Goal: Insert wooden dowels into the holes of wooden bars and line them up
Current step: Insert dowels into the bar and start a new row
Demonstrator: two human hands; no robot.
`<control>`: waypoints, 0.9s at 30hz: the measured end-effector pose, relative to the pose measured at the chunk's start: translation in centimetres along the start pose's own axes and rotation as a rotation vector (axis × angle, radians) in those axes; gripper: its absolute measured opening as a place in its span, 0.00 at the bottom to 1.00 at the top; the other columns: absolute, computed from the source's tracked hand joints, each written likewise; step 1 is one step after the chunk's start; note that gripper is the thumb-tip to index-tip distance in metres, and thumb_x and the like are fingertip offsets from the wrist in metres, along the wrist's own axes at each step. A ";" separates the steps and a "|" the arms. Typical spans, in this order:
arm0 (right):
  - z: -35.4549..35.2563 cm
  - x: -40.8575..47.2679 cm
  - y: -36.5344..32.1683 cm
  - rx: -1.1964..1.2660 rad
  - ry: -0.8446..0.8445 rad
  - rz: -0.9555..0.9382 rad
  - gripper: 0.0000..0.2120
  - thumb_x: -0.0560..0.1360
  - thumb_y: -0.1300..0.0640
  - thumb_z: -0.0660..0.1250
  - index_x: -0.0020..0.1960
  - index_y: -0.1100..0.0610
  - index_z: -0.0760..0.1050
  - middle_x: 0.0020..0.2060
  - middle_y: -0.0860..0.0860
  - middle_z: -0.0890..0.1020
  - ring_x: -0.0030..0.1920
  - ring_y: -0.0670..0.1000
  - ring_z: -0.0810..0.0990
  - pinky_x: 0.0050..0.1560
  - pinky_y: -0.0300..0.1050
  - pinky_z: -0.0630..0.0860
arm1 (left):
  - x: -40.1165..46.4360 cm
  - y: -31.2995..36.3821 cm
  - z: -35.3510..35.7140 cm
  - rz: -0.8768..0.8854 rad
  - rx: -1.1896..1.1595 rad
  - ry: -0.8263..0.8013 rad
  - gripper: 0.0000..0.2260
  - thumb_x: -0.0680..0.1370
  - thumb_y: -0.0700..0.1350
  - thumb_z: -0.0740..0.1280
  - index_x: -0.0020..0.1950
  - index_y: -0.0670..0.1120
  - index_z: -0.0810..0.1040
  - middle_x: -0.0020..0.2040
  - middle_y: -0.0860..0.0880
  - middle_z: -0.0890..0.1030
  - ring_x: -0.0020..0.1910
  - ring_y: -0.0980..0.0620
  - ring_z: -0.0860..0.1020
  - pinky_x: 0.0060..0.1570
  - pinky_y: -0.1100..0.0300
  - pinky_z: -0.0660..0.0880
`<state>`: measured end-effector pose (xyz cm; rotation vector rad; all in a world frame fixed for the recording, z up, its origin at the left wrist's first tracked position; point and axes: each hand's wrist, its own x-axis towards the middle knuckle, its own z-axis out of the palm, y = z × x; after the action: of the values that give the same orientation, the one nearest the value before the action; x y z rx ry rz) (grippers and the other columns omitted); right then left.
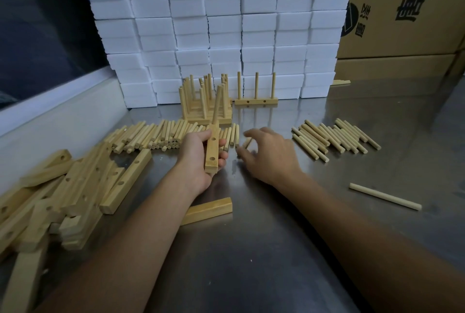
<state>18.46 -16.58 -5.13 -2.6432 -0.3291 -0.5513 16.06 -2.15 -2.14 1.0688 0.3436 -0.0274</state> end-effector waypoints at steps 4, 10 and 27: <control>0.6 -0.1 0.0 -0.053 -0.035 -0.007 0.18 0.79 0.39 0.60 0.51 0.50 0.82 0.49 0.50 0.81 0.52 0.54 0.78 0.52 0.53 0.69 | 0.0 0.0 0.0 0.004 0.002 0.005 0.11 0.81 0.44 0.60 0.50 0.38 0.77 0.34 0.45 0.79 0.22 0.52 0.73 0.19 0.64 0.67; 0.3 0.0 -0.1 -0.037 -0.114 -0.049 0.20 0.79 0.38 0.59 0.63 0.48 0.76 0.67 0.48 0.74 0.65 0.54 0.72 0.62 0.58 0.67 | 0.0 0.0 0.1 0.004 0.005 -0.003 0.11 0.81 0.44 0.60 0.51 0.38 0.77 0.34 0.45 0.78 0.22 0.51 0.73 0.19 0.64 0.67; -0.6 0.6 0.0 0.033 -0.076 0.109 0.13 0.75 0.66 0.67 0.59 0.58 0.75 0.52 0.56 0.77 0.53 0.56 0.75 0.46 0.44 0.69 | -0.2 0.1 0.2 0.016 -0.058 -0.010 0.12 0.79 0.39 0.57 0.53 0.35 0.76 0.36 0.43 0.82 0.23 0.50 0.74 0.21 0.64 0.69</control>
<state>18.83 -16.74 -4.35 -2.6361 -0.2128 -0.4077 15.95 -2.30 -1.94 1.0137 0.3244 -0.0083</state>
